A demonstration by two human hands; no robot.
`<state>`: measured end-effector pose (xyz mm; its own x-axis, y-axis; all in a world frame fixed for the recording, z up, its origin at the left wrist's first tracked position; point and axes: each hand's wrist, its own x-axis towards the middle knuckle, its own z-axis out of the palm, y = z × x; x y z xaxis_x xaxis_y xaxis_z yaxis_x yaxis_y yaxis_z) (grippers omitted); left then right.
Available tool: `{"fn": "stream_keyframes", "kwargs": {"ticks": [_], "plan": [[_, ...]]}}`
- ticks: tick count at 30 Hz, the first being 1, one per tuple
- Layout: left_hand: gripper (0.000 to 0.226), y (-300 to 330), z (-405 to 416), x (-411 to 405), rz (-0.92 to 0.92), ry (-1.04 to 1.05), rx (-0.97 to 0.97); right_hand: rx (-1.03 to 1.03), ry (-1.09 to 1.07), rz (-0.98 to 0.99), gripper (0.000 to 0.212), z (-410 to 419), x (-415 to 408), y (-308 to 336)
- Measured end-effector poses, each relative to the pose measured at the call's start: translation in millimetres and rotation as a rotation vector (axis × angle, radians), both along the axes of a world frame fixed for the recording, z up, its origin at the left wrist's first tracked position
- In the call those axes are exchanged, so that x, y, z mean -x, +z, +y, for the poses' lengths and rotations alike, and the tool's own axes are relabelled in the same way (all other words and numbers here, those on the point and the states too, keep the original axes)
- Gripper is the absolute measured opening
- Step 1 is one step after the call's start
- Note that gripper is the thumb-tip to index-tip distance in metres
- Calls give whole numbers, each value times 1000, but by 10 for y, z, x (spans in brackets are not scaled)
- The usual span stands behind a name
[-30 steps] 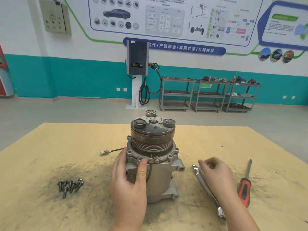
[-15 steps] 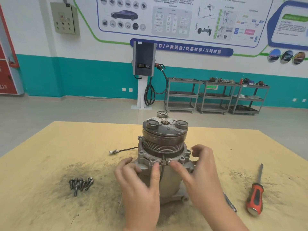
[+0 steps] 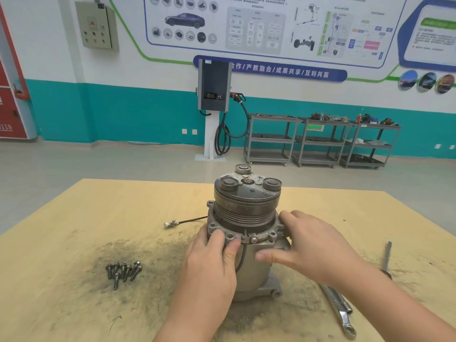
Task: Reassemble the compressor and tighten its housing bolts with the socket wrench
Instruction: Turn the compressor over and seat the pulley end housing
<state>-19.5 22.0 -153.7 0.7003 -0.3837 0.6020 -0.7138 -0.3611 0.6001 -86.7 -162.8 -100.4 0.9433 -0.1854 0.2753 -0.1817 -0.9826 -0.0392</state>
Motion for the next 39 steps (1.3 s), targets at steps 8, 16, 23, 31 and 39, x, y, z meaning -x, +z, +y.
{"fn": "stream_keyframes", "kwargs": {"ticks": [8, 16, 23, 31, 39], "plan": [[25, 20, -19, 7, 78, -17, 67, -292, -39, -54, 79, 96, -6, 61], [30, -7, -26, 8, 108, -9, 67, -157, -26, 4, 75, 101, -27, 158], [35, -75, -96, 15, 130, 42, 108, -232, 14, -41, 75, 73, -43, 109], [29, -88, -205, 100, 128, 111, 245, -436, 94, -60, 67, 53, -86, 146], [25, -118, -264, 114, 143, 157, 255, -556, 99, -154, 47, 92, -80, 62]]}}
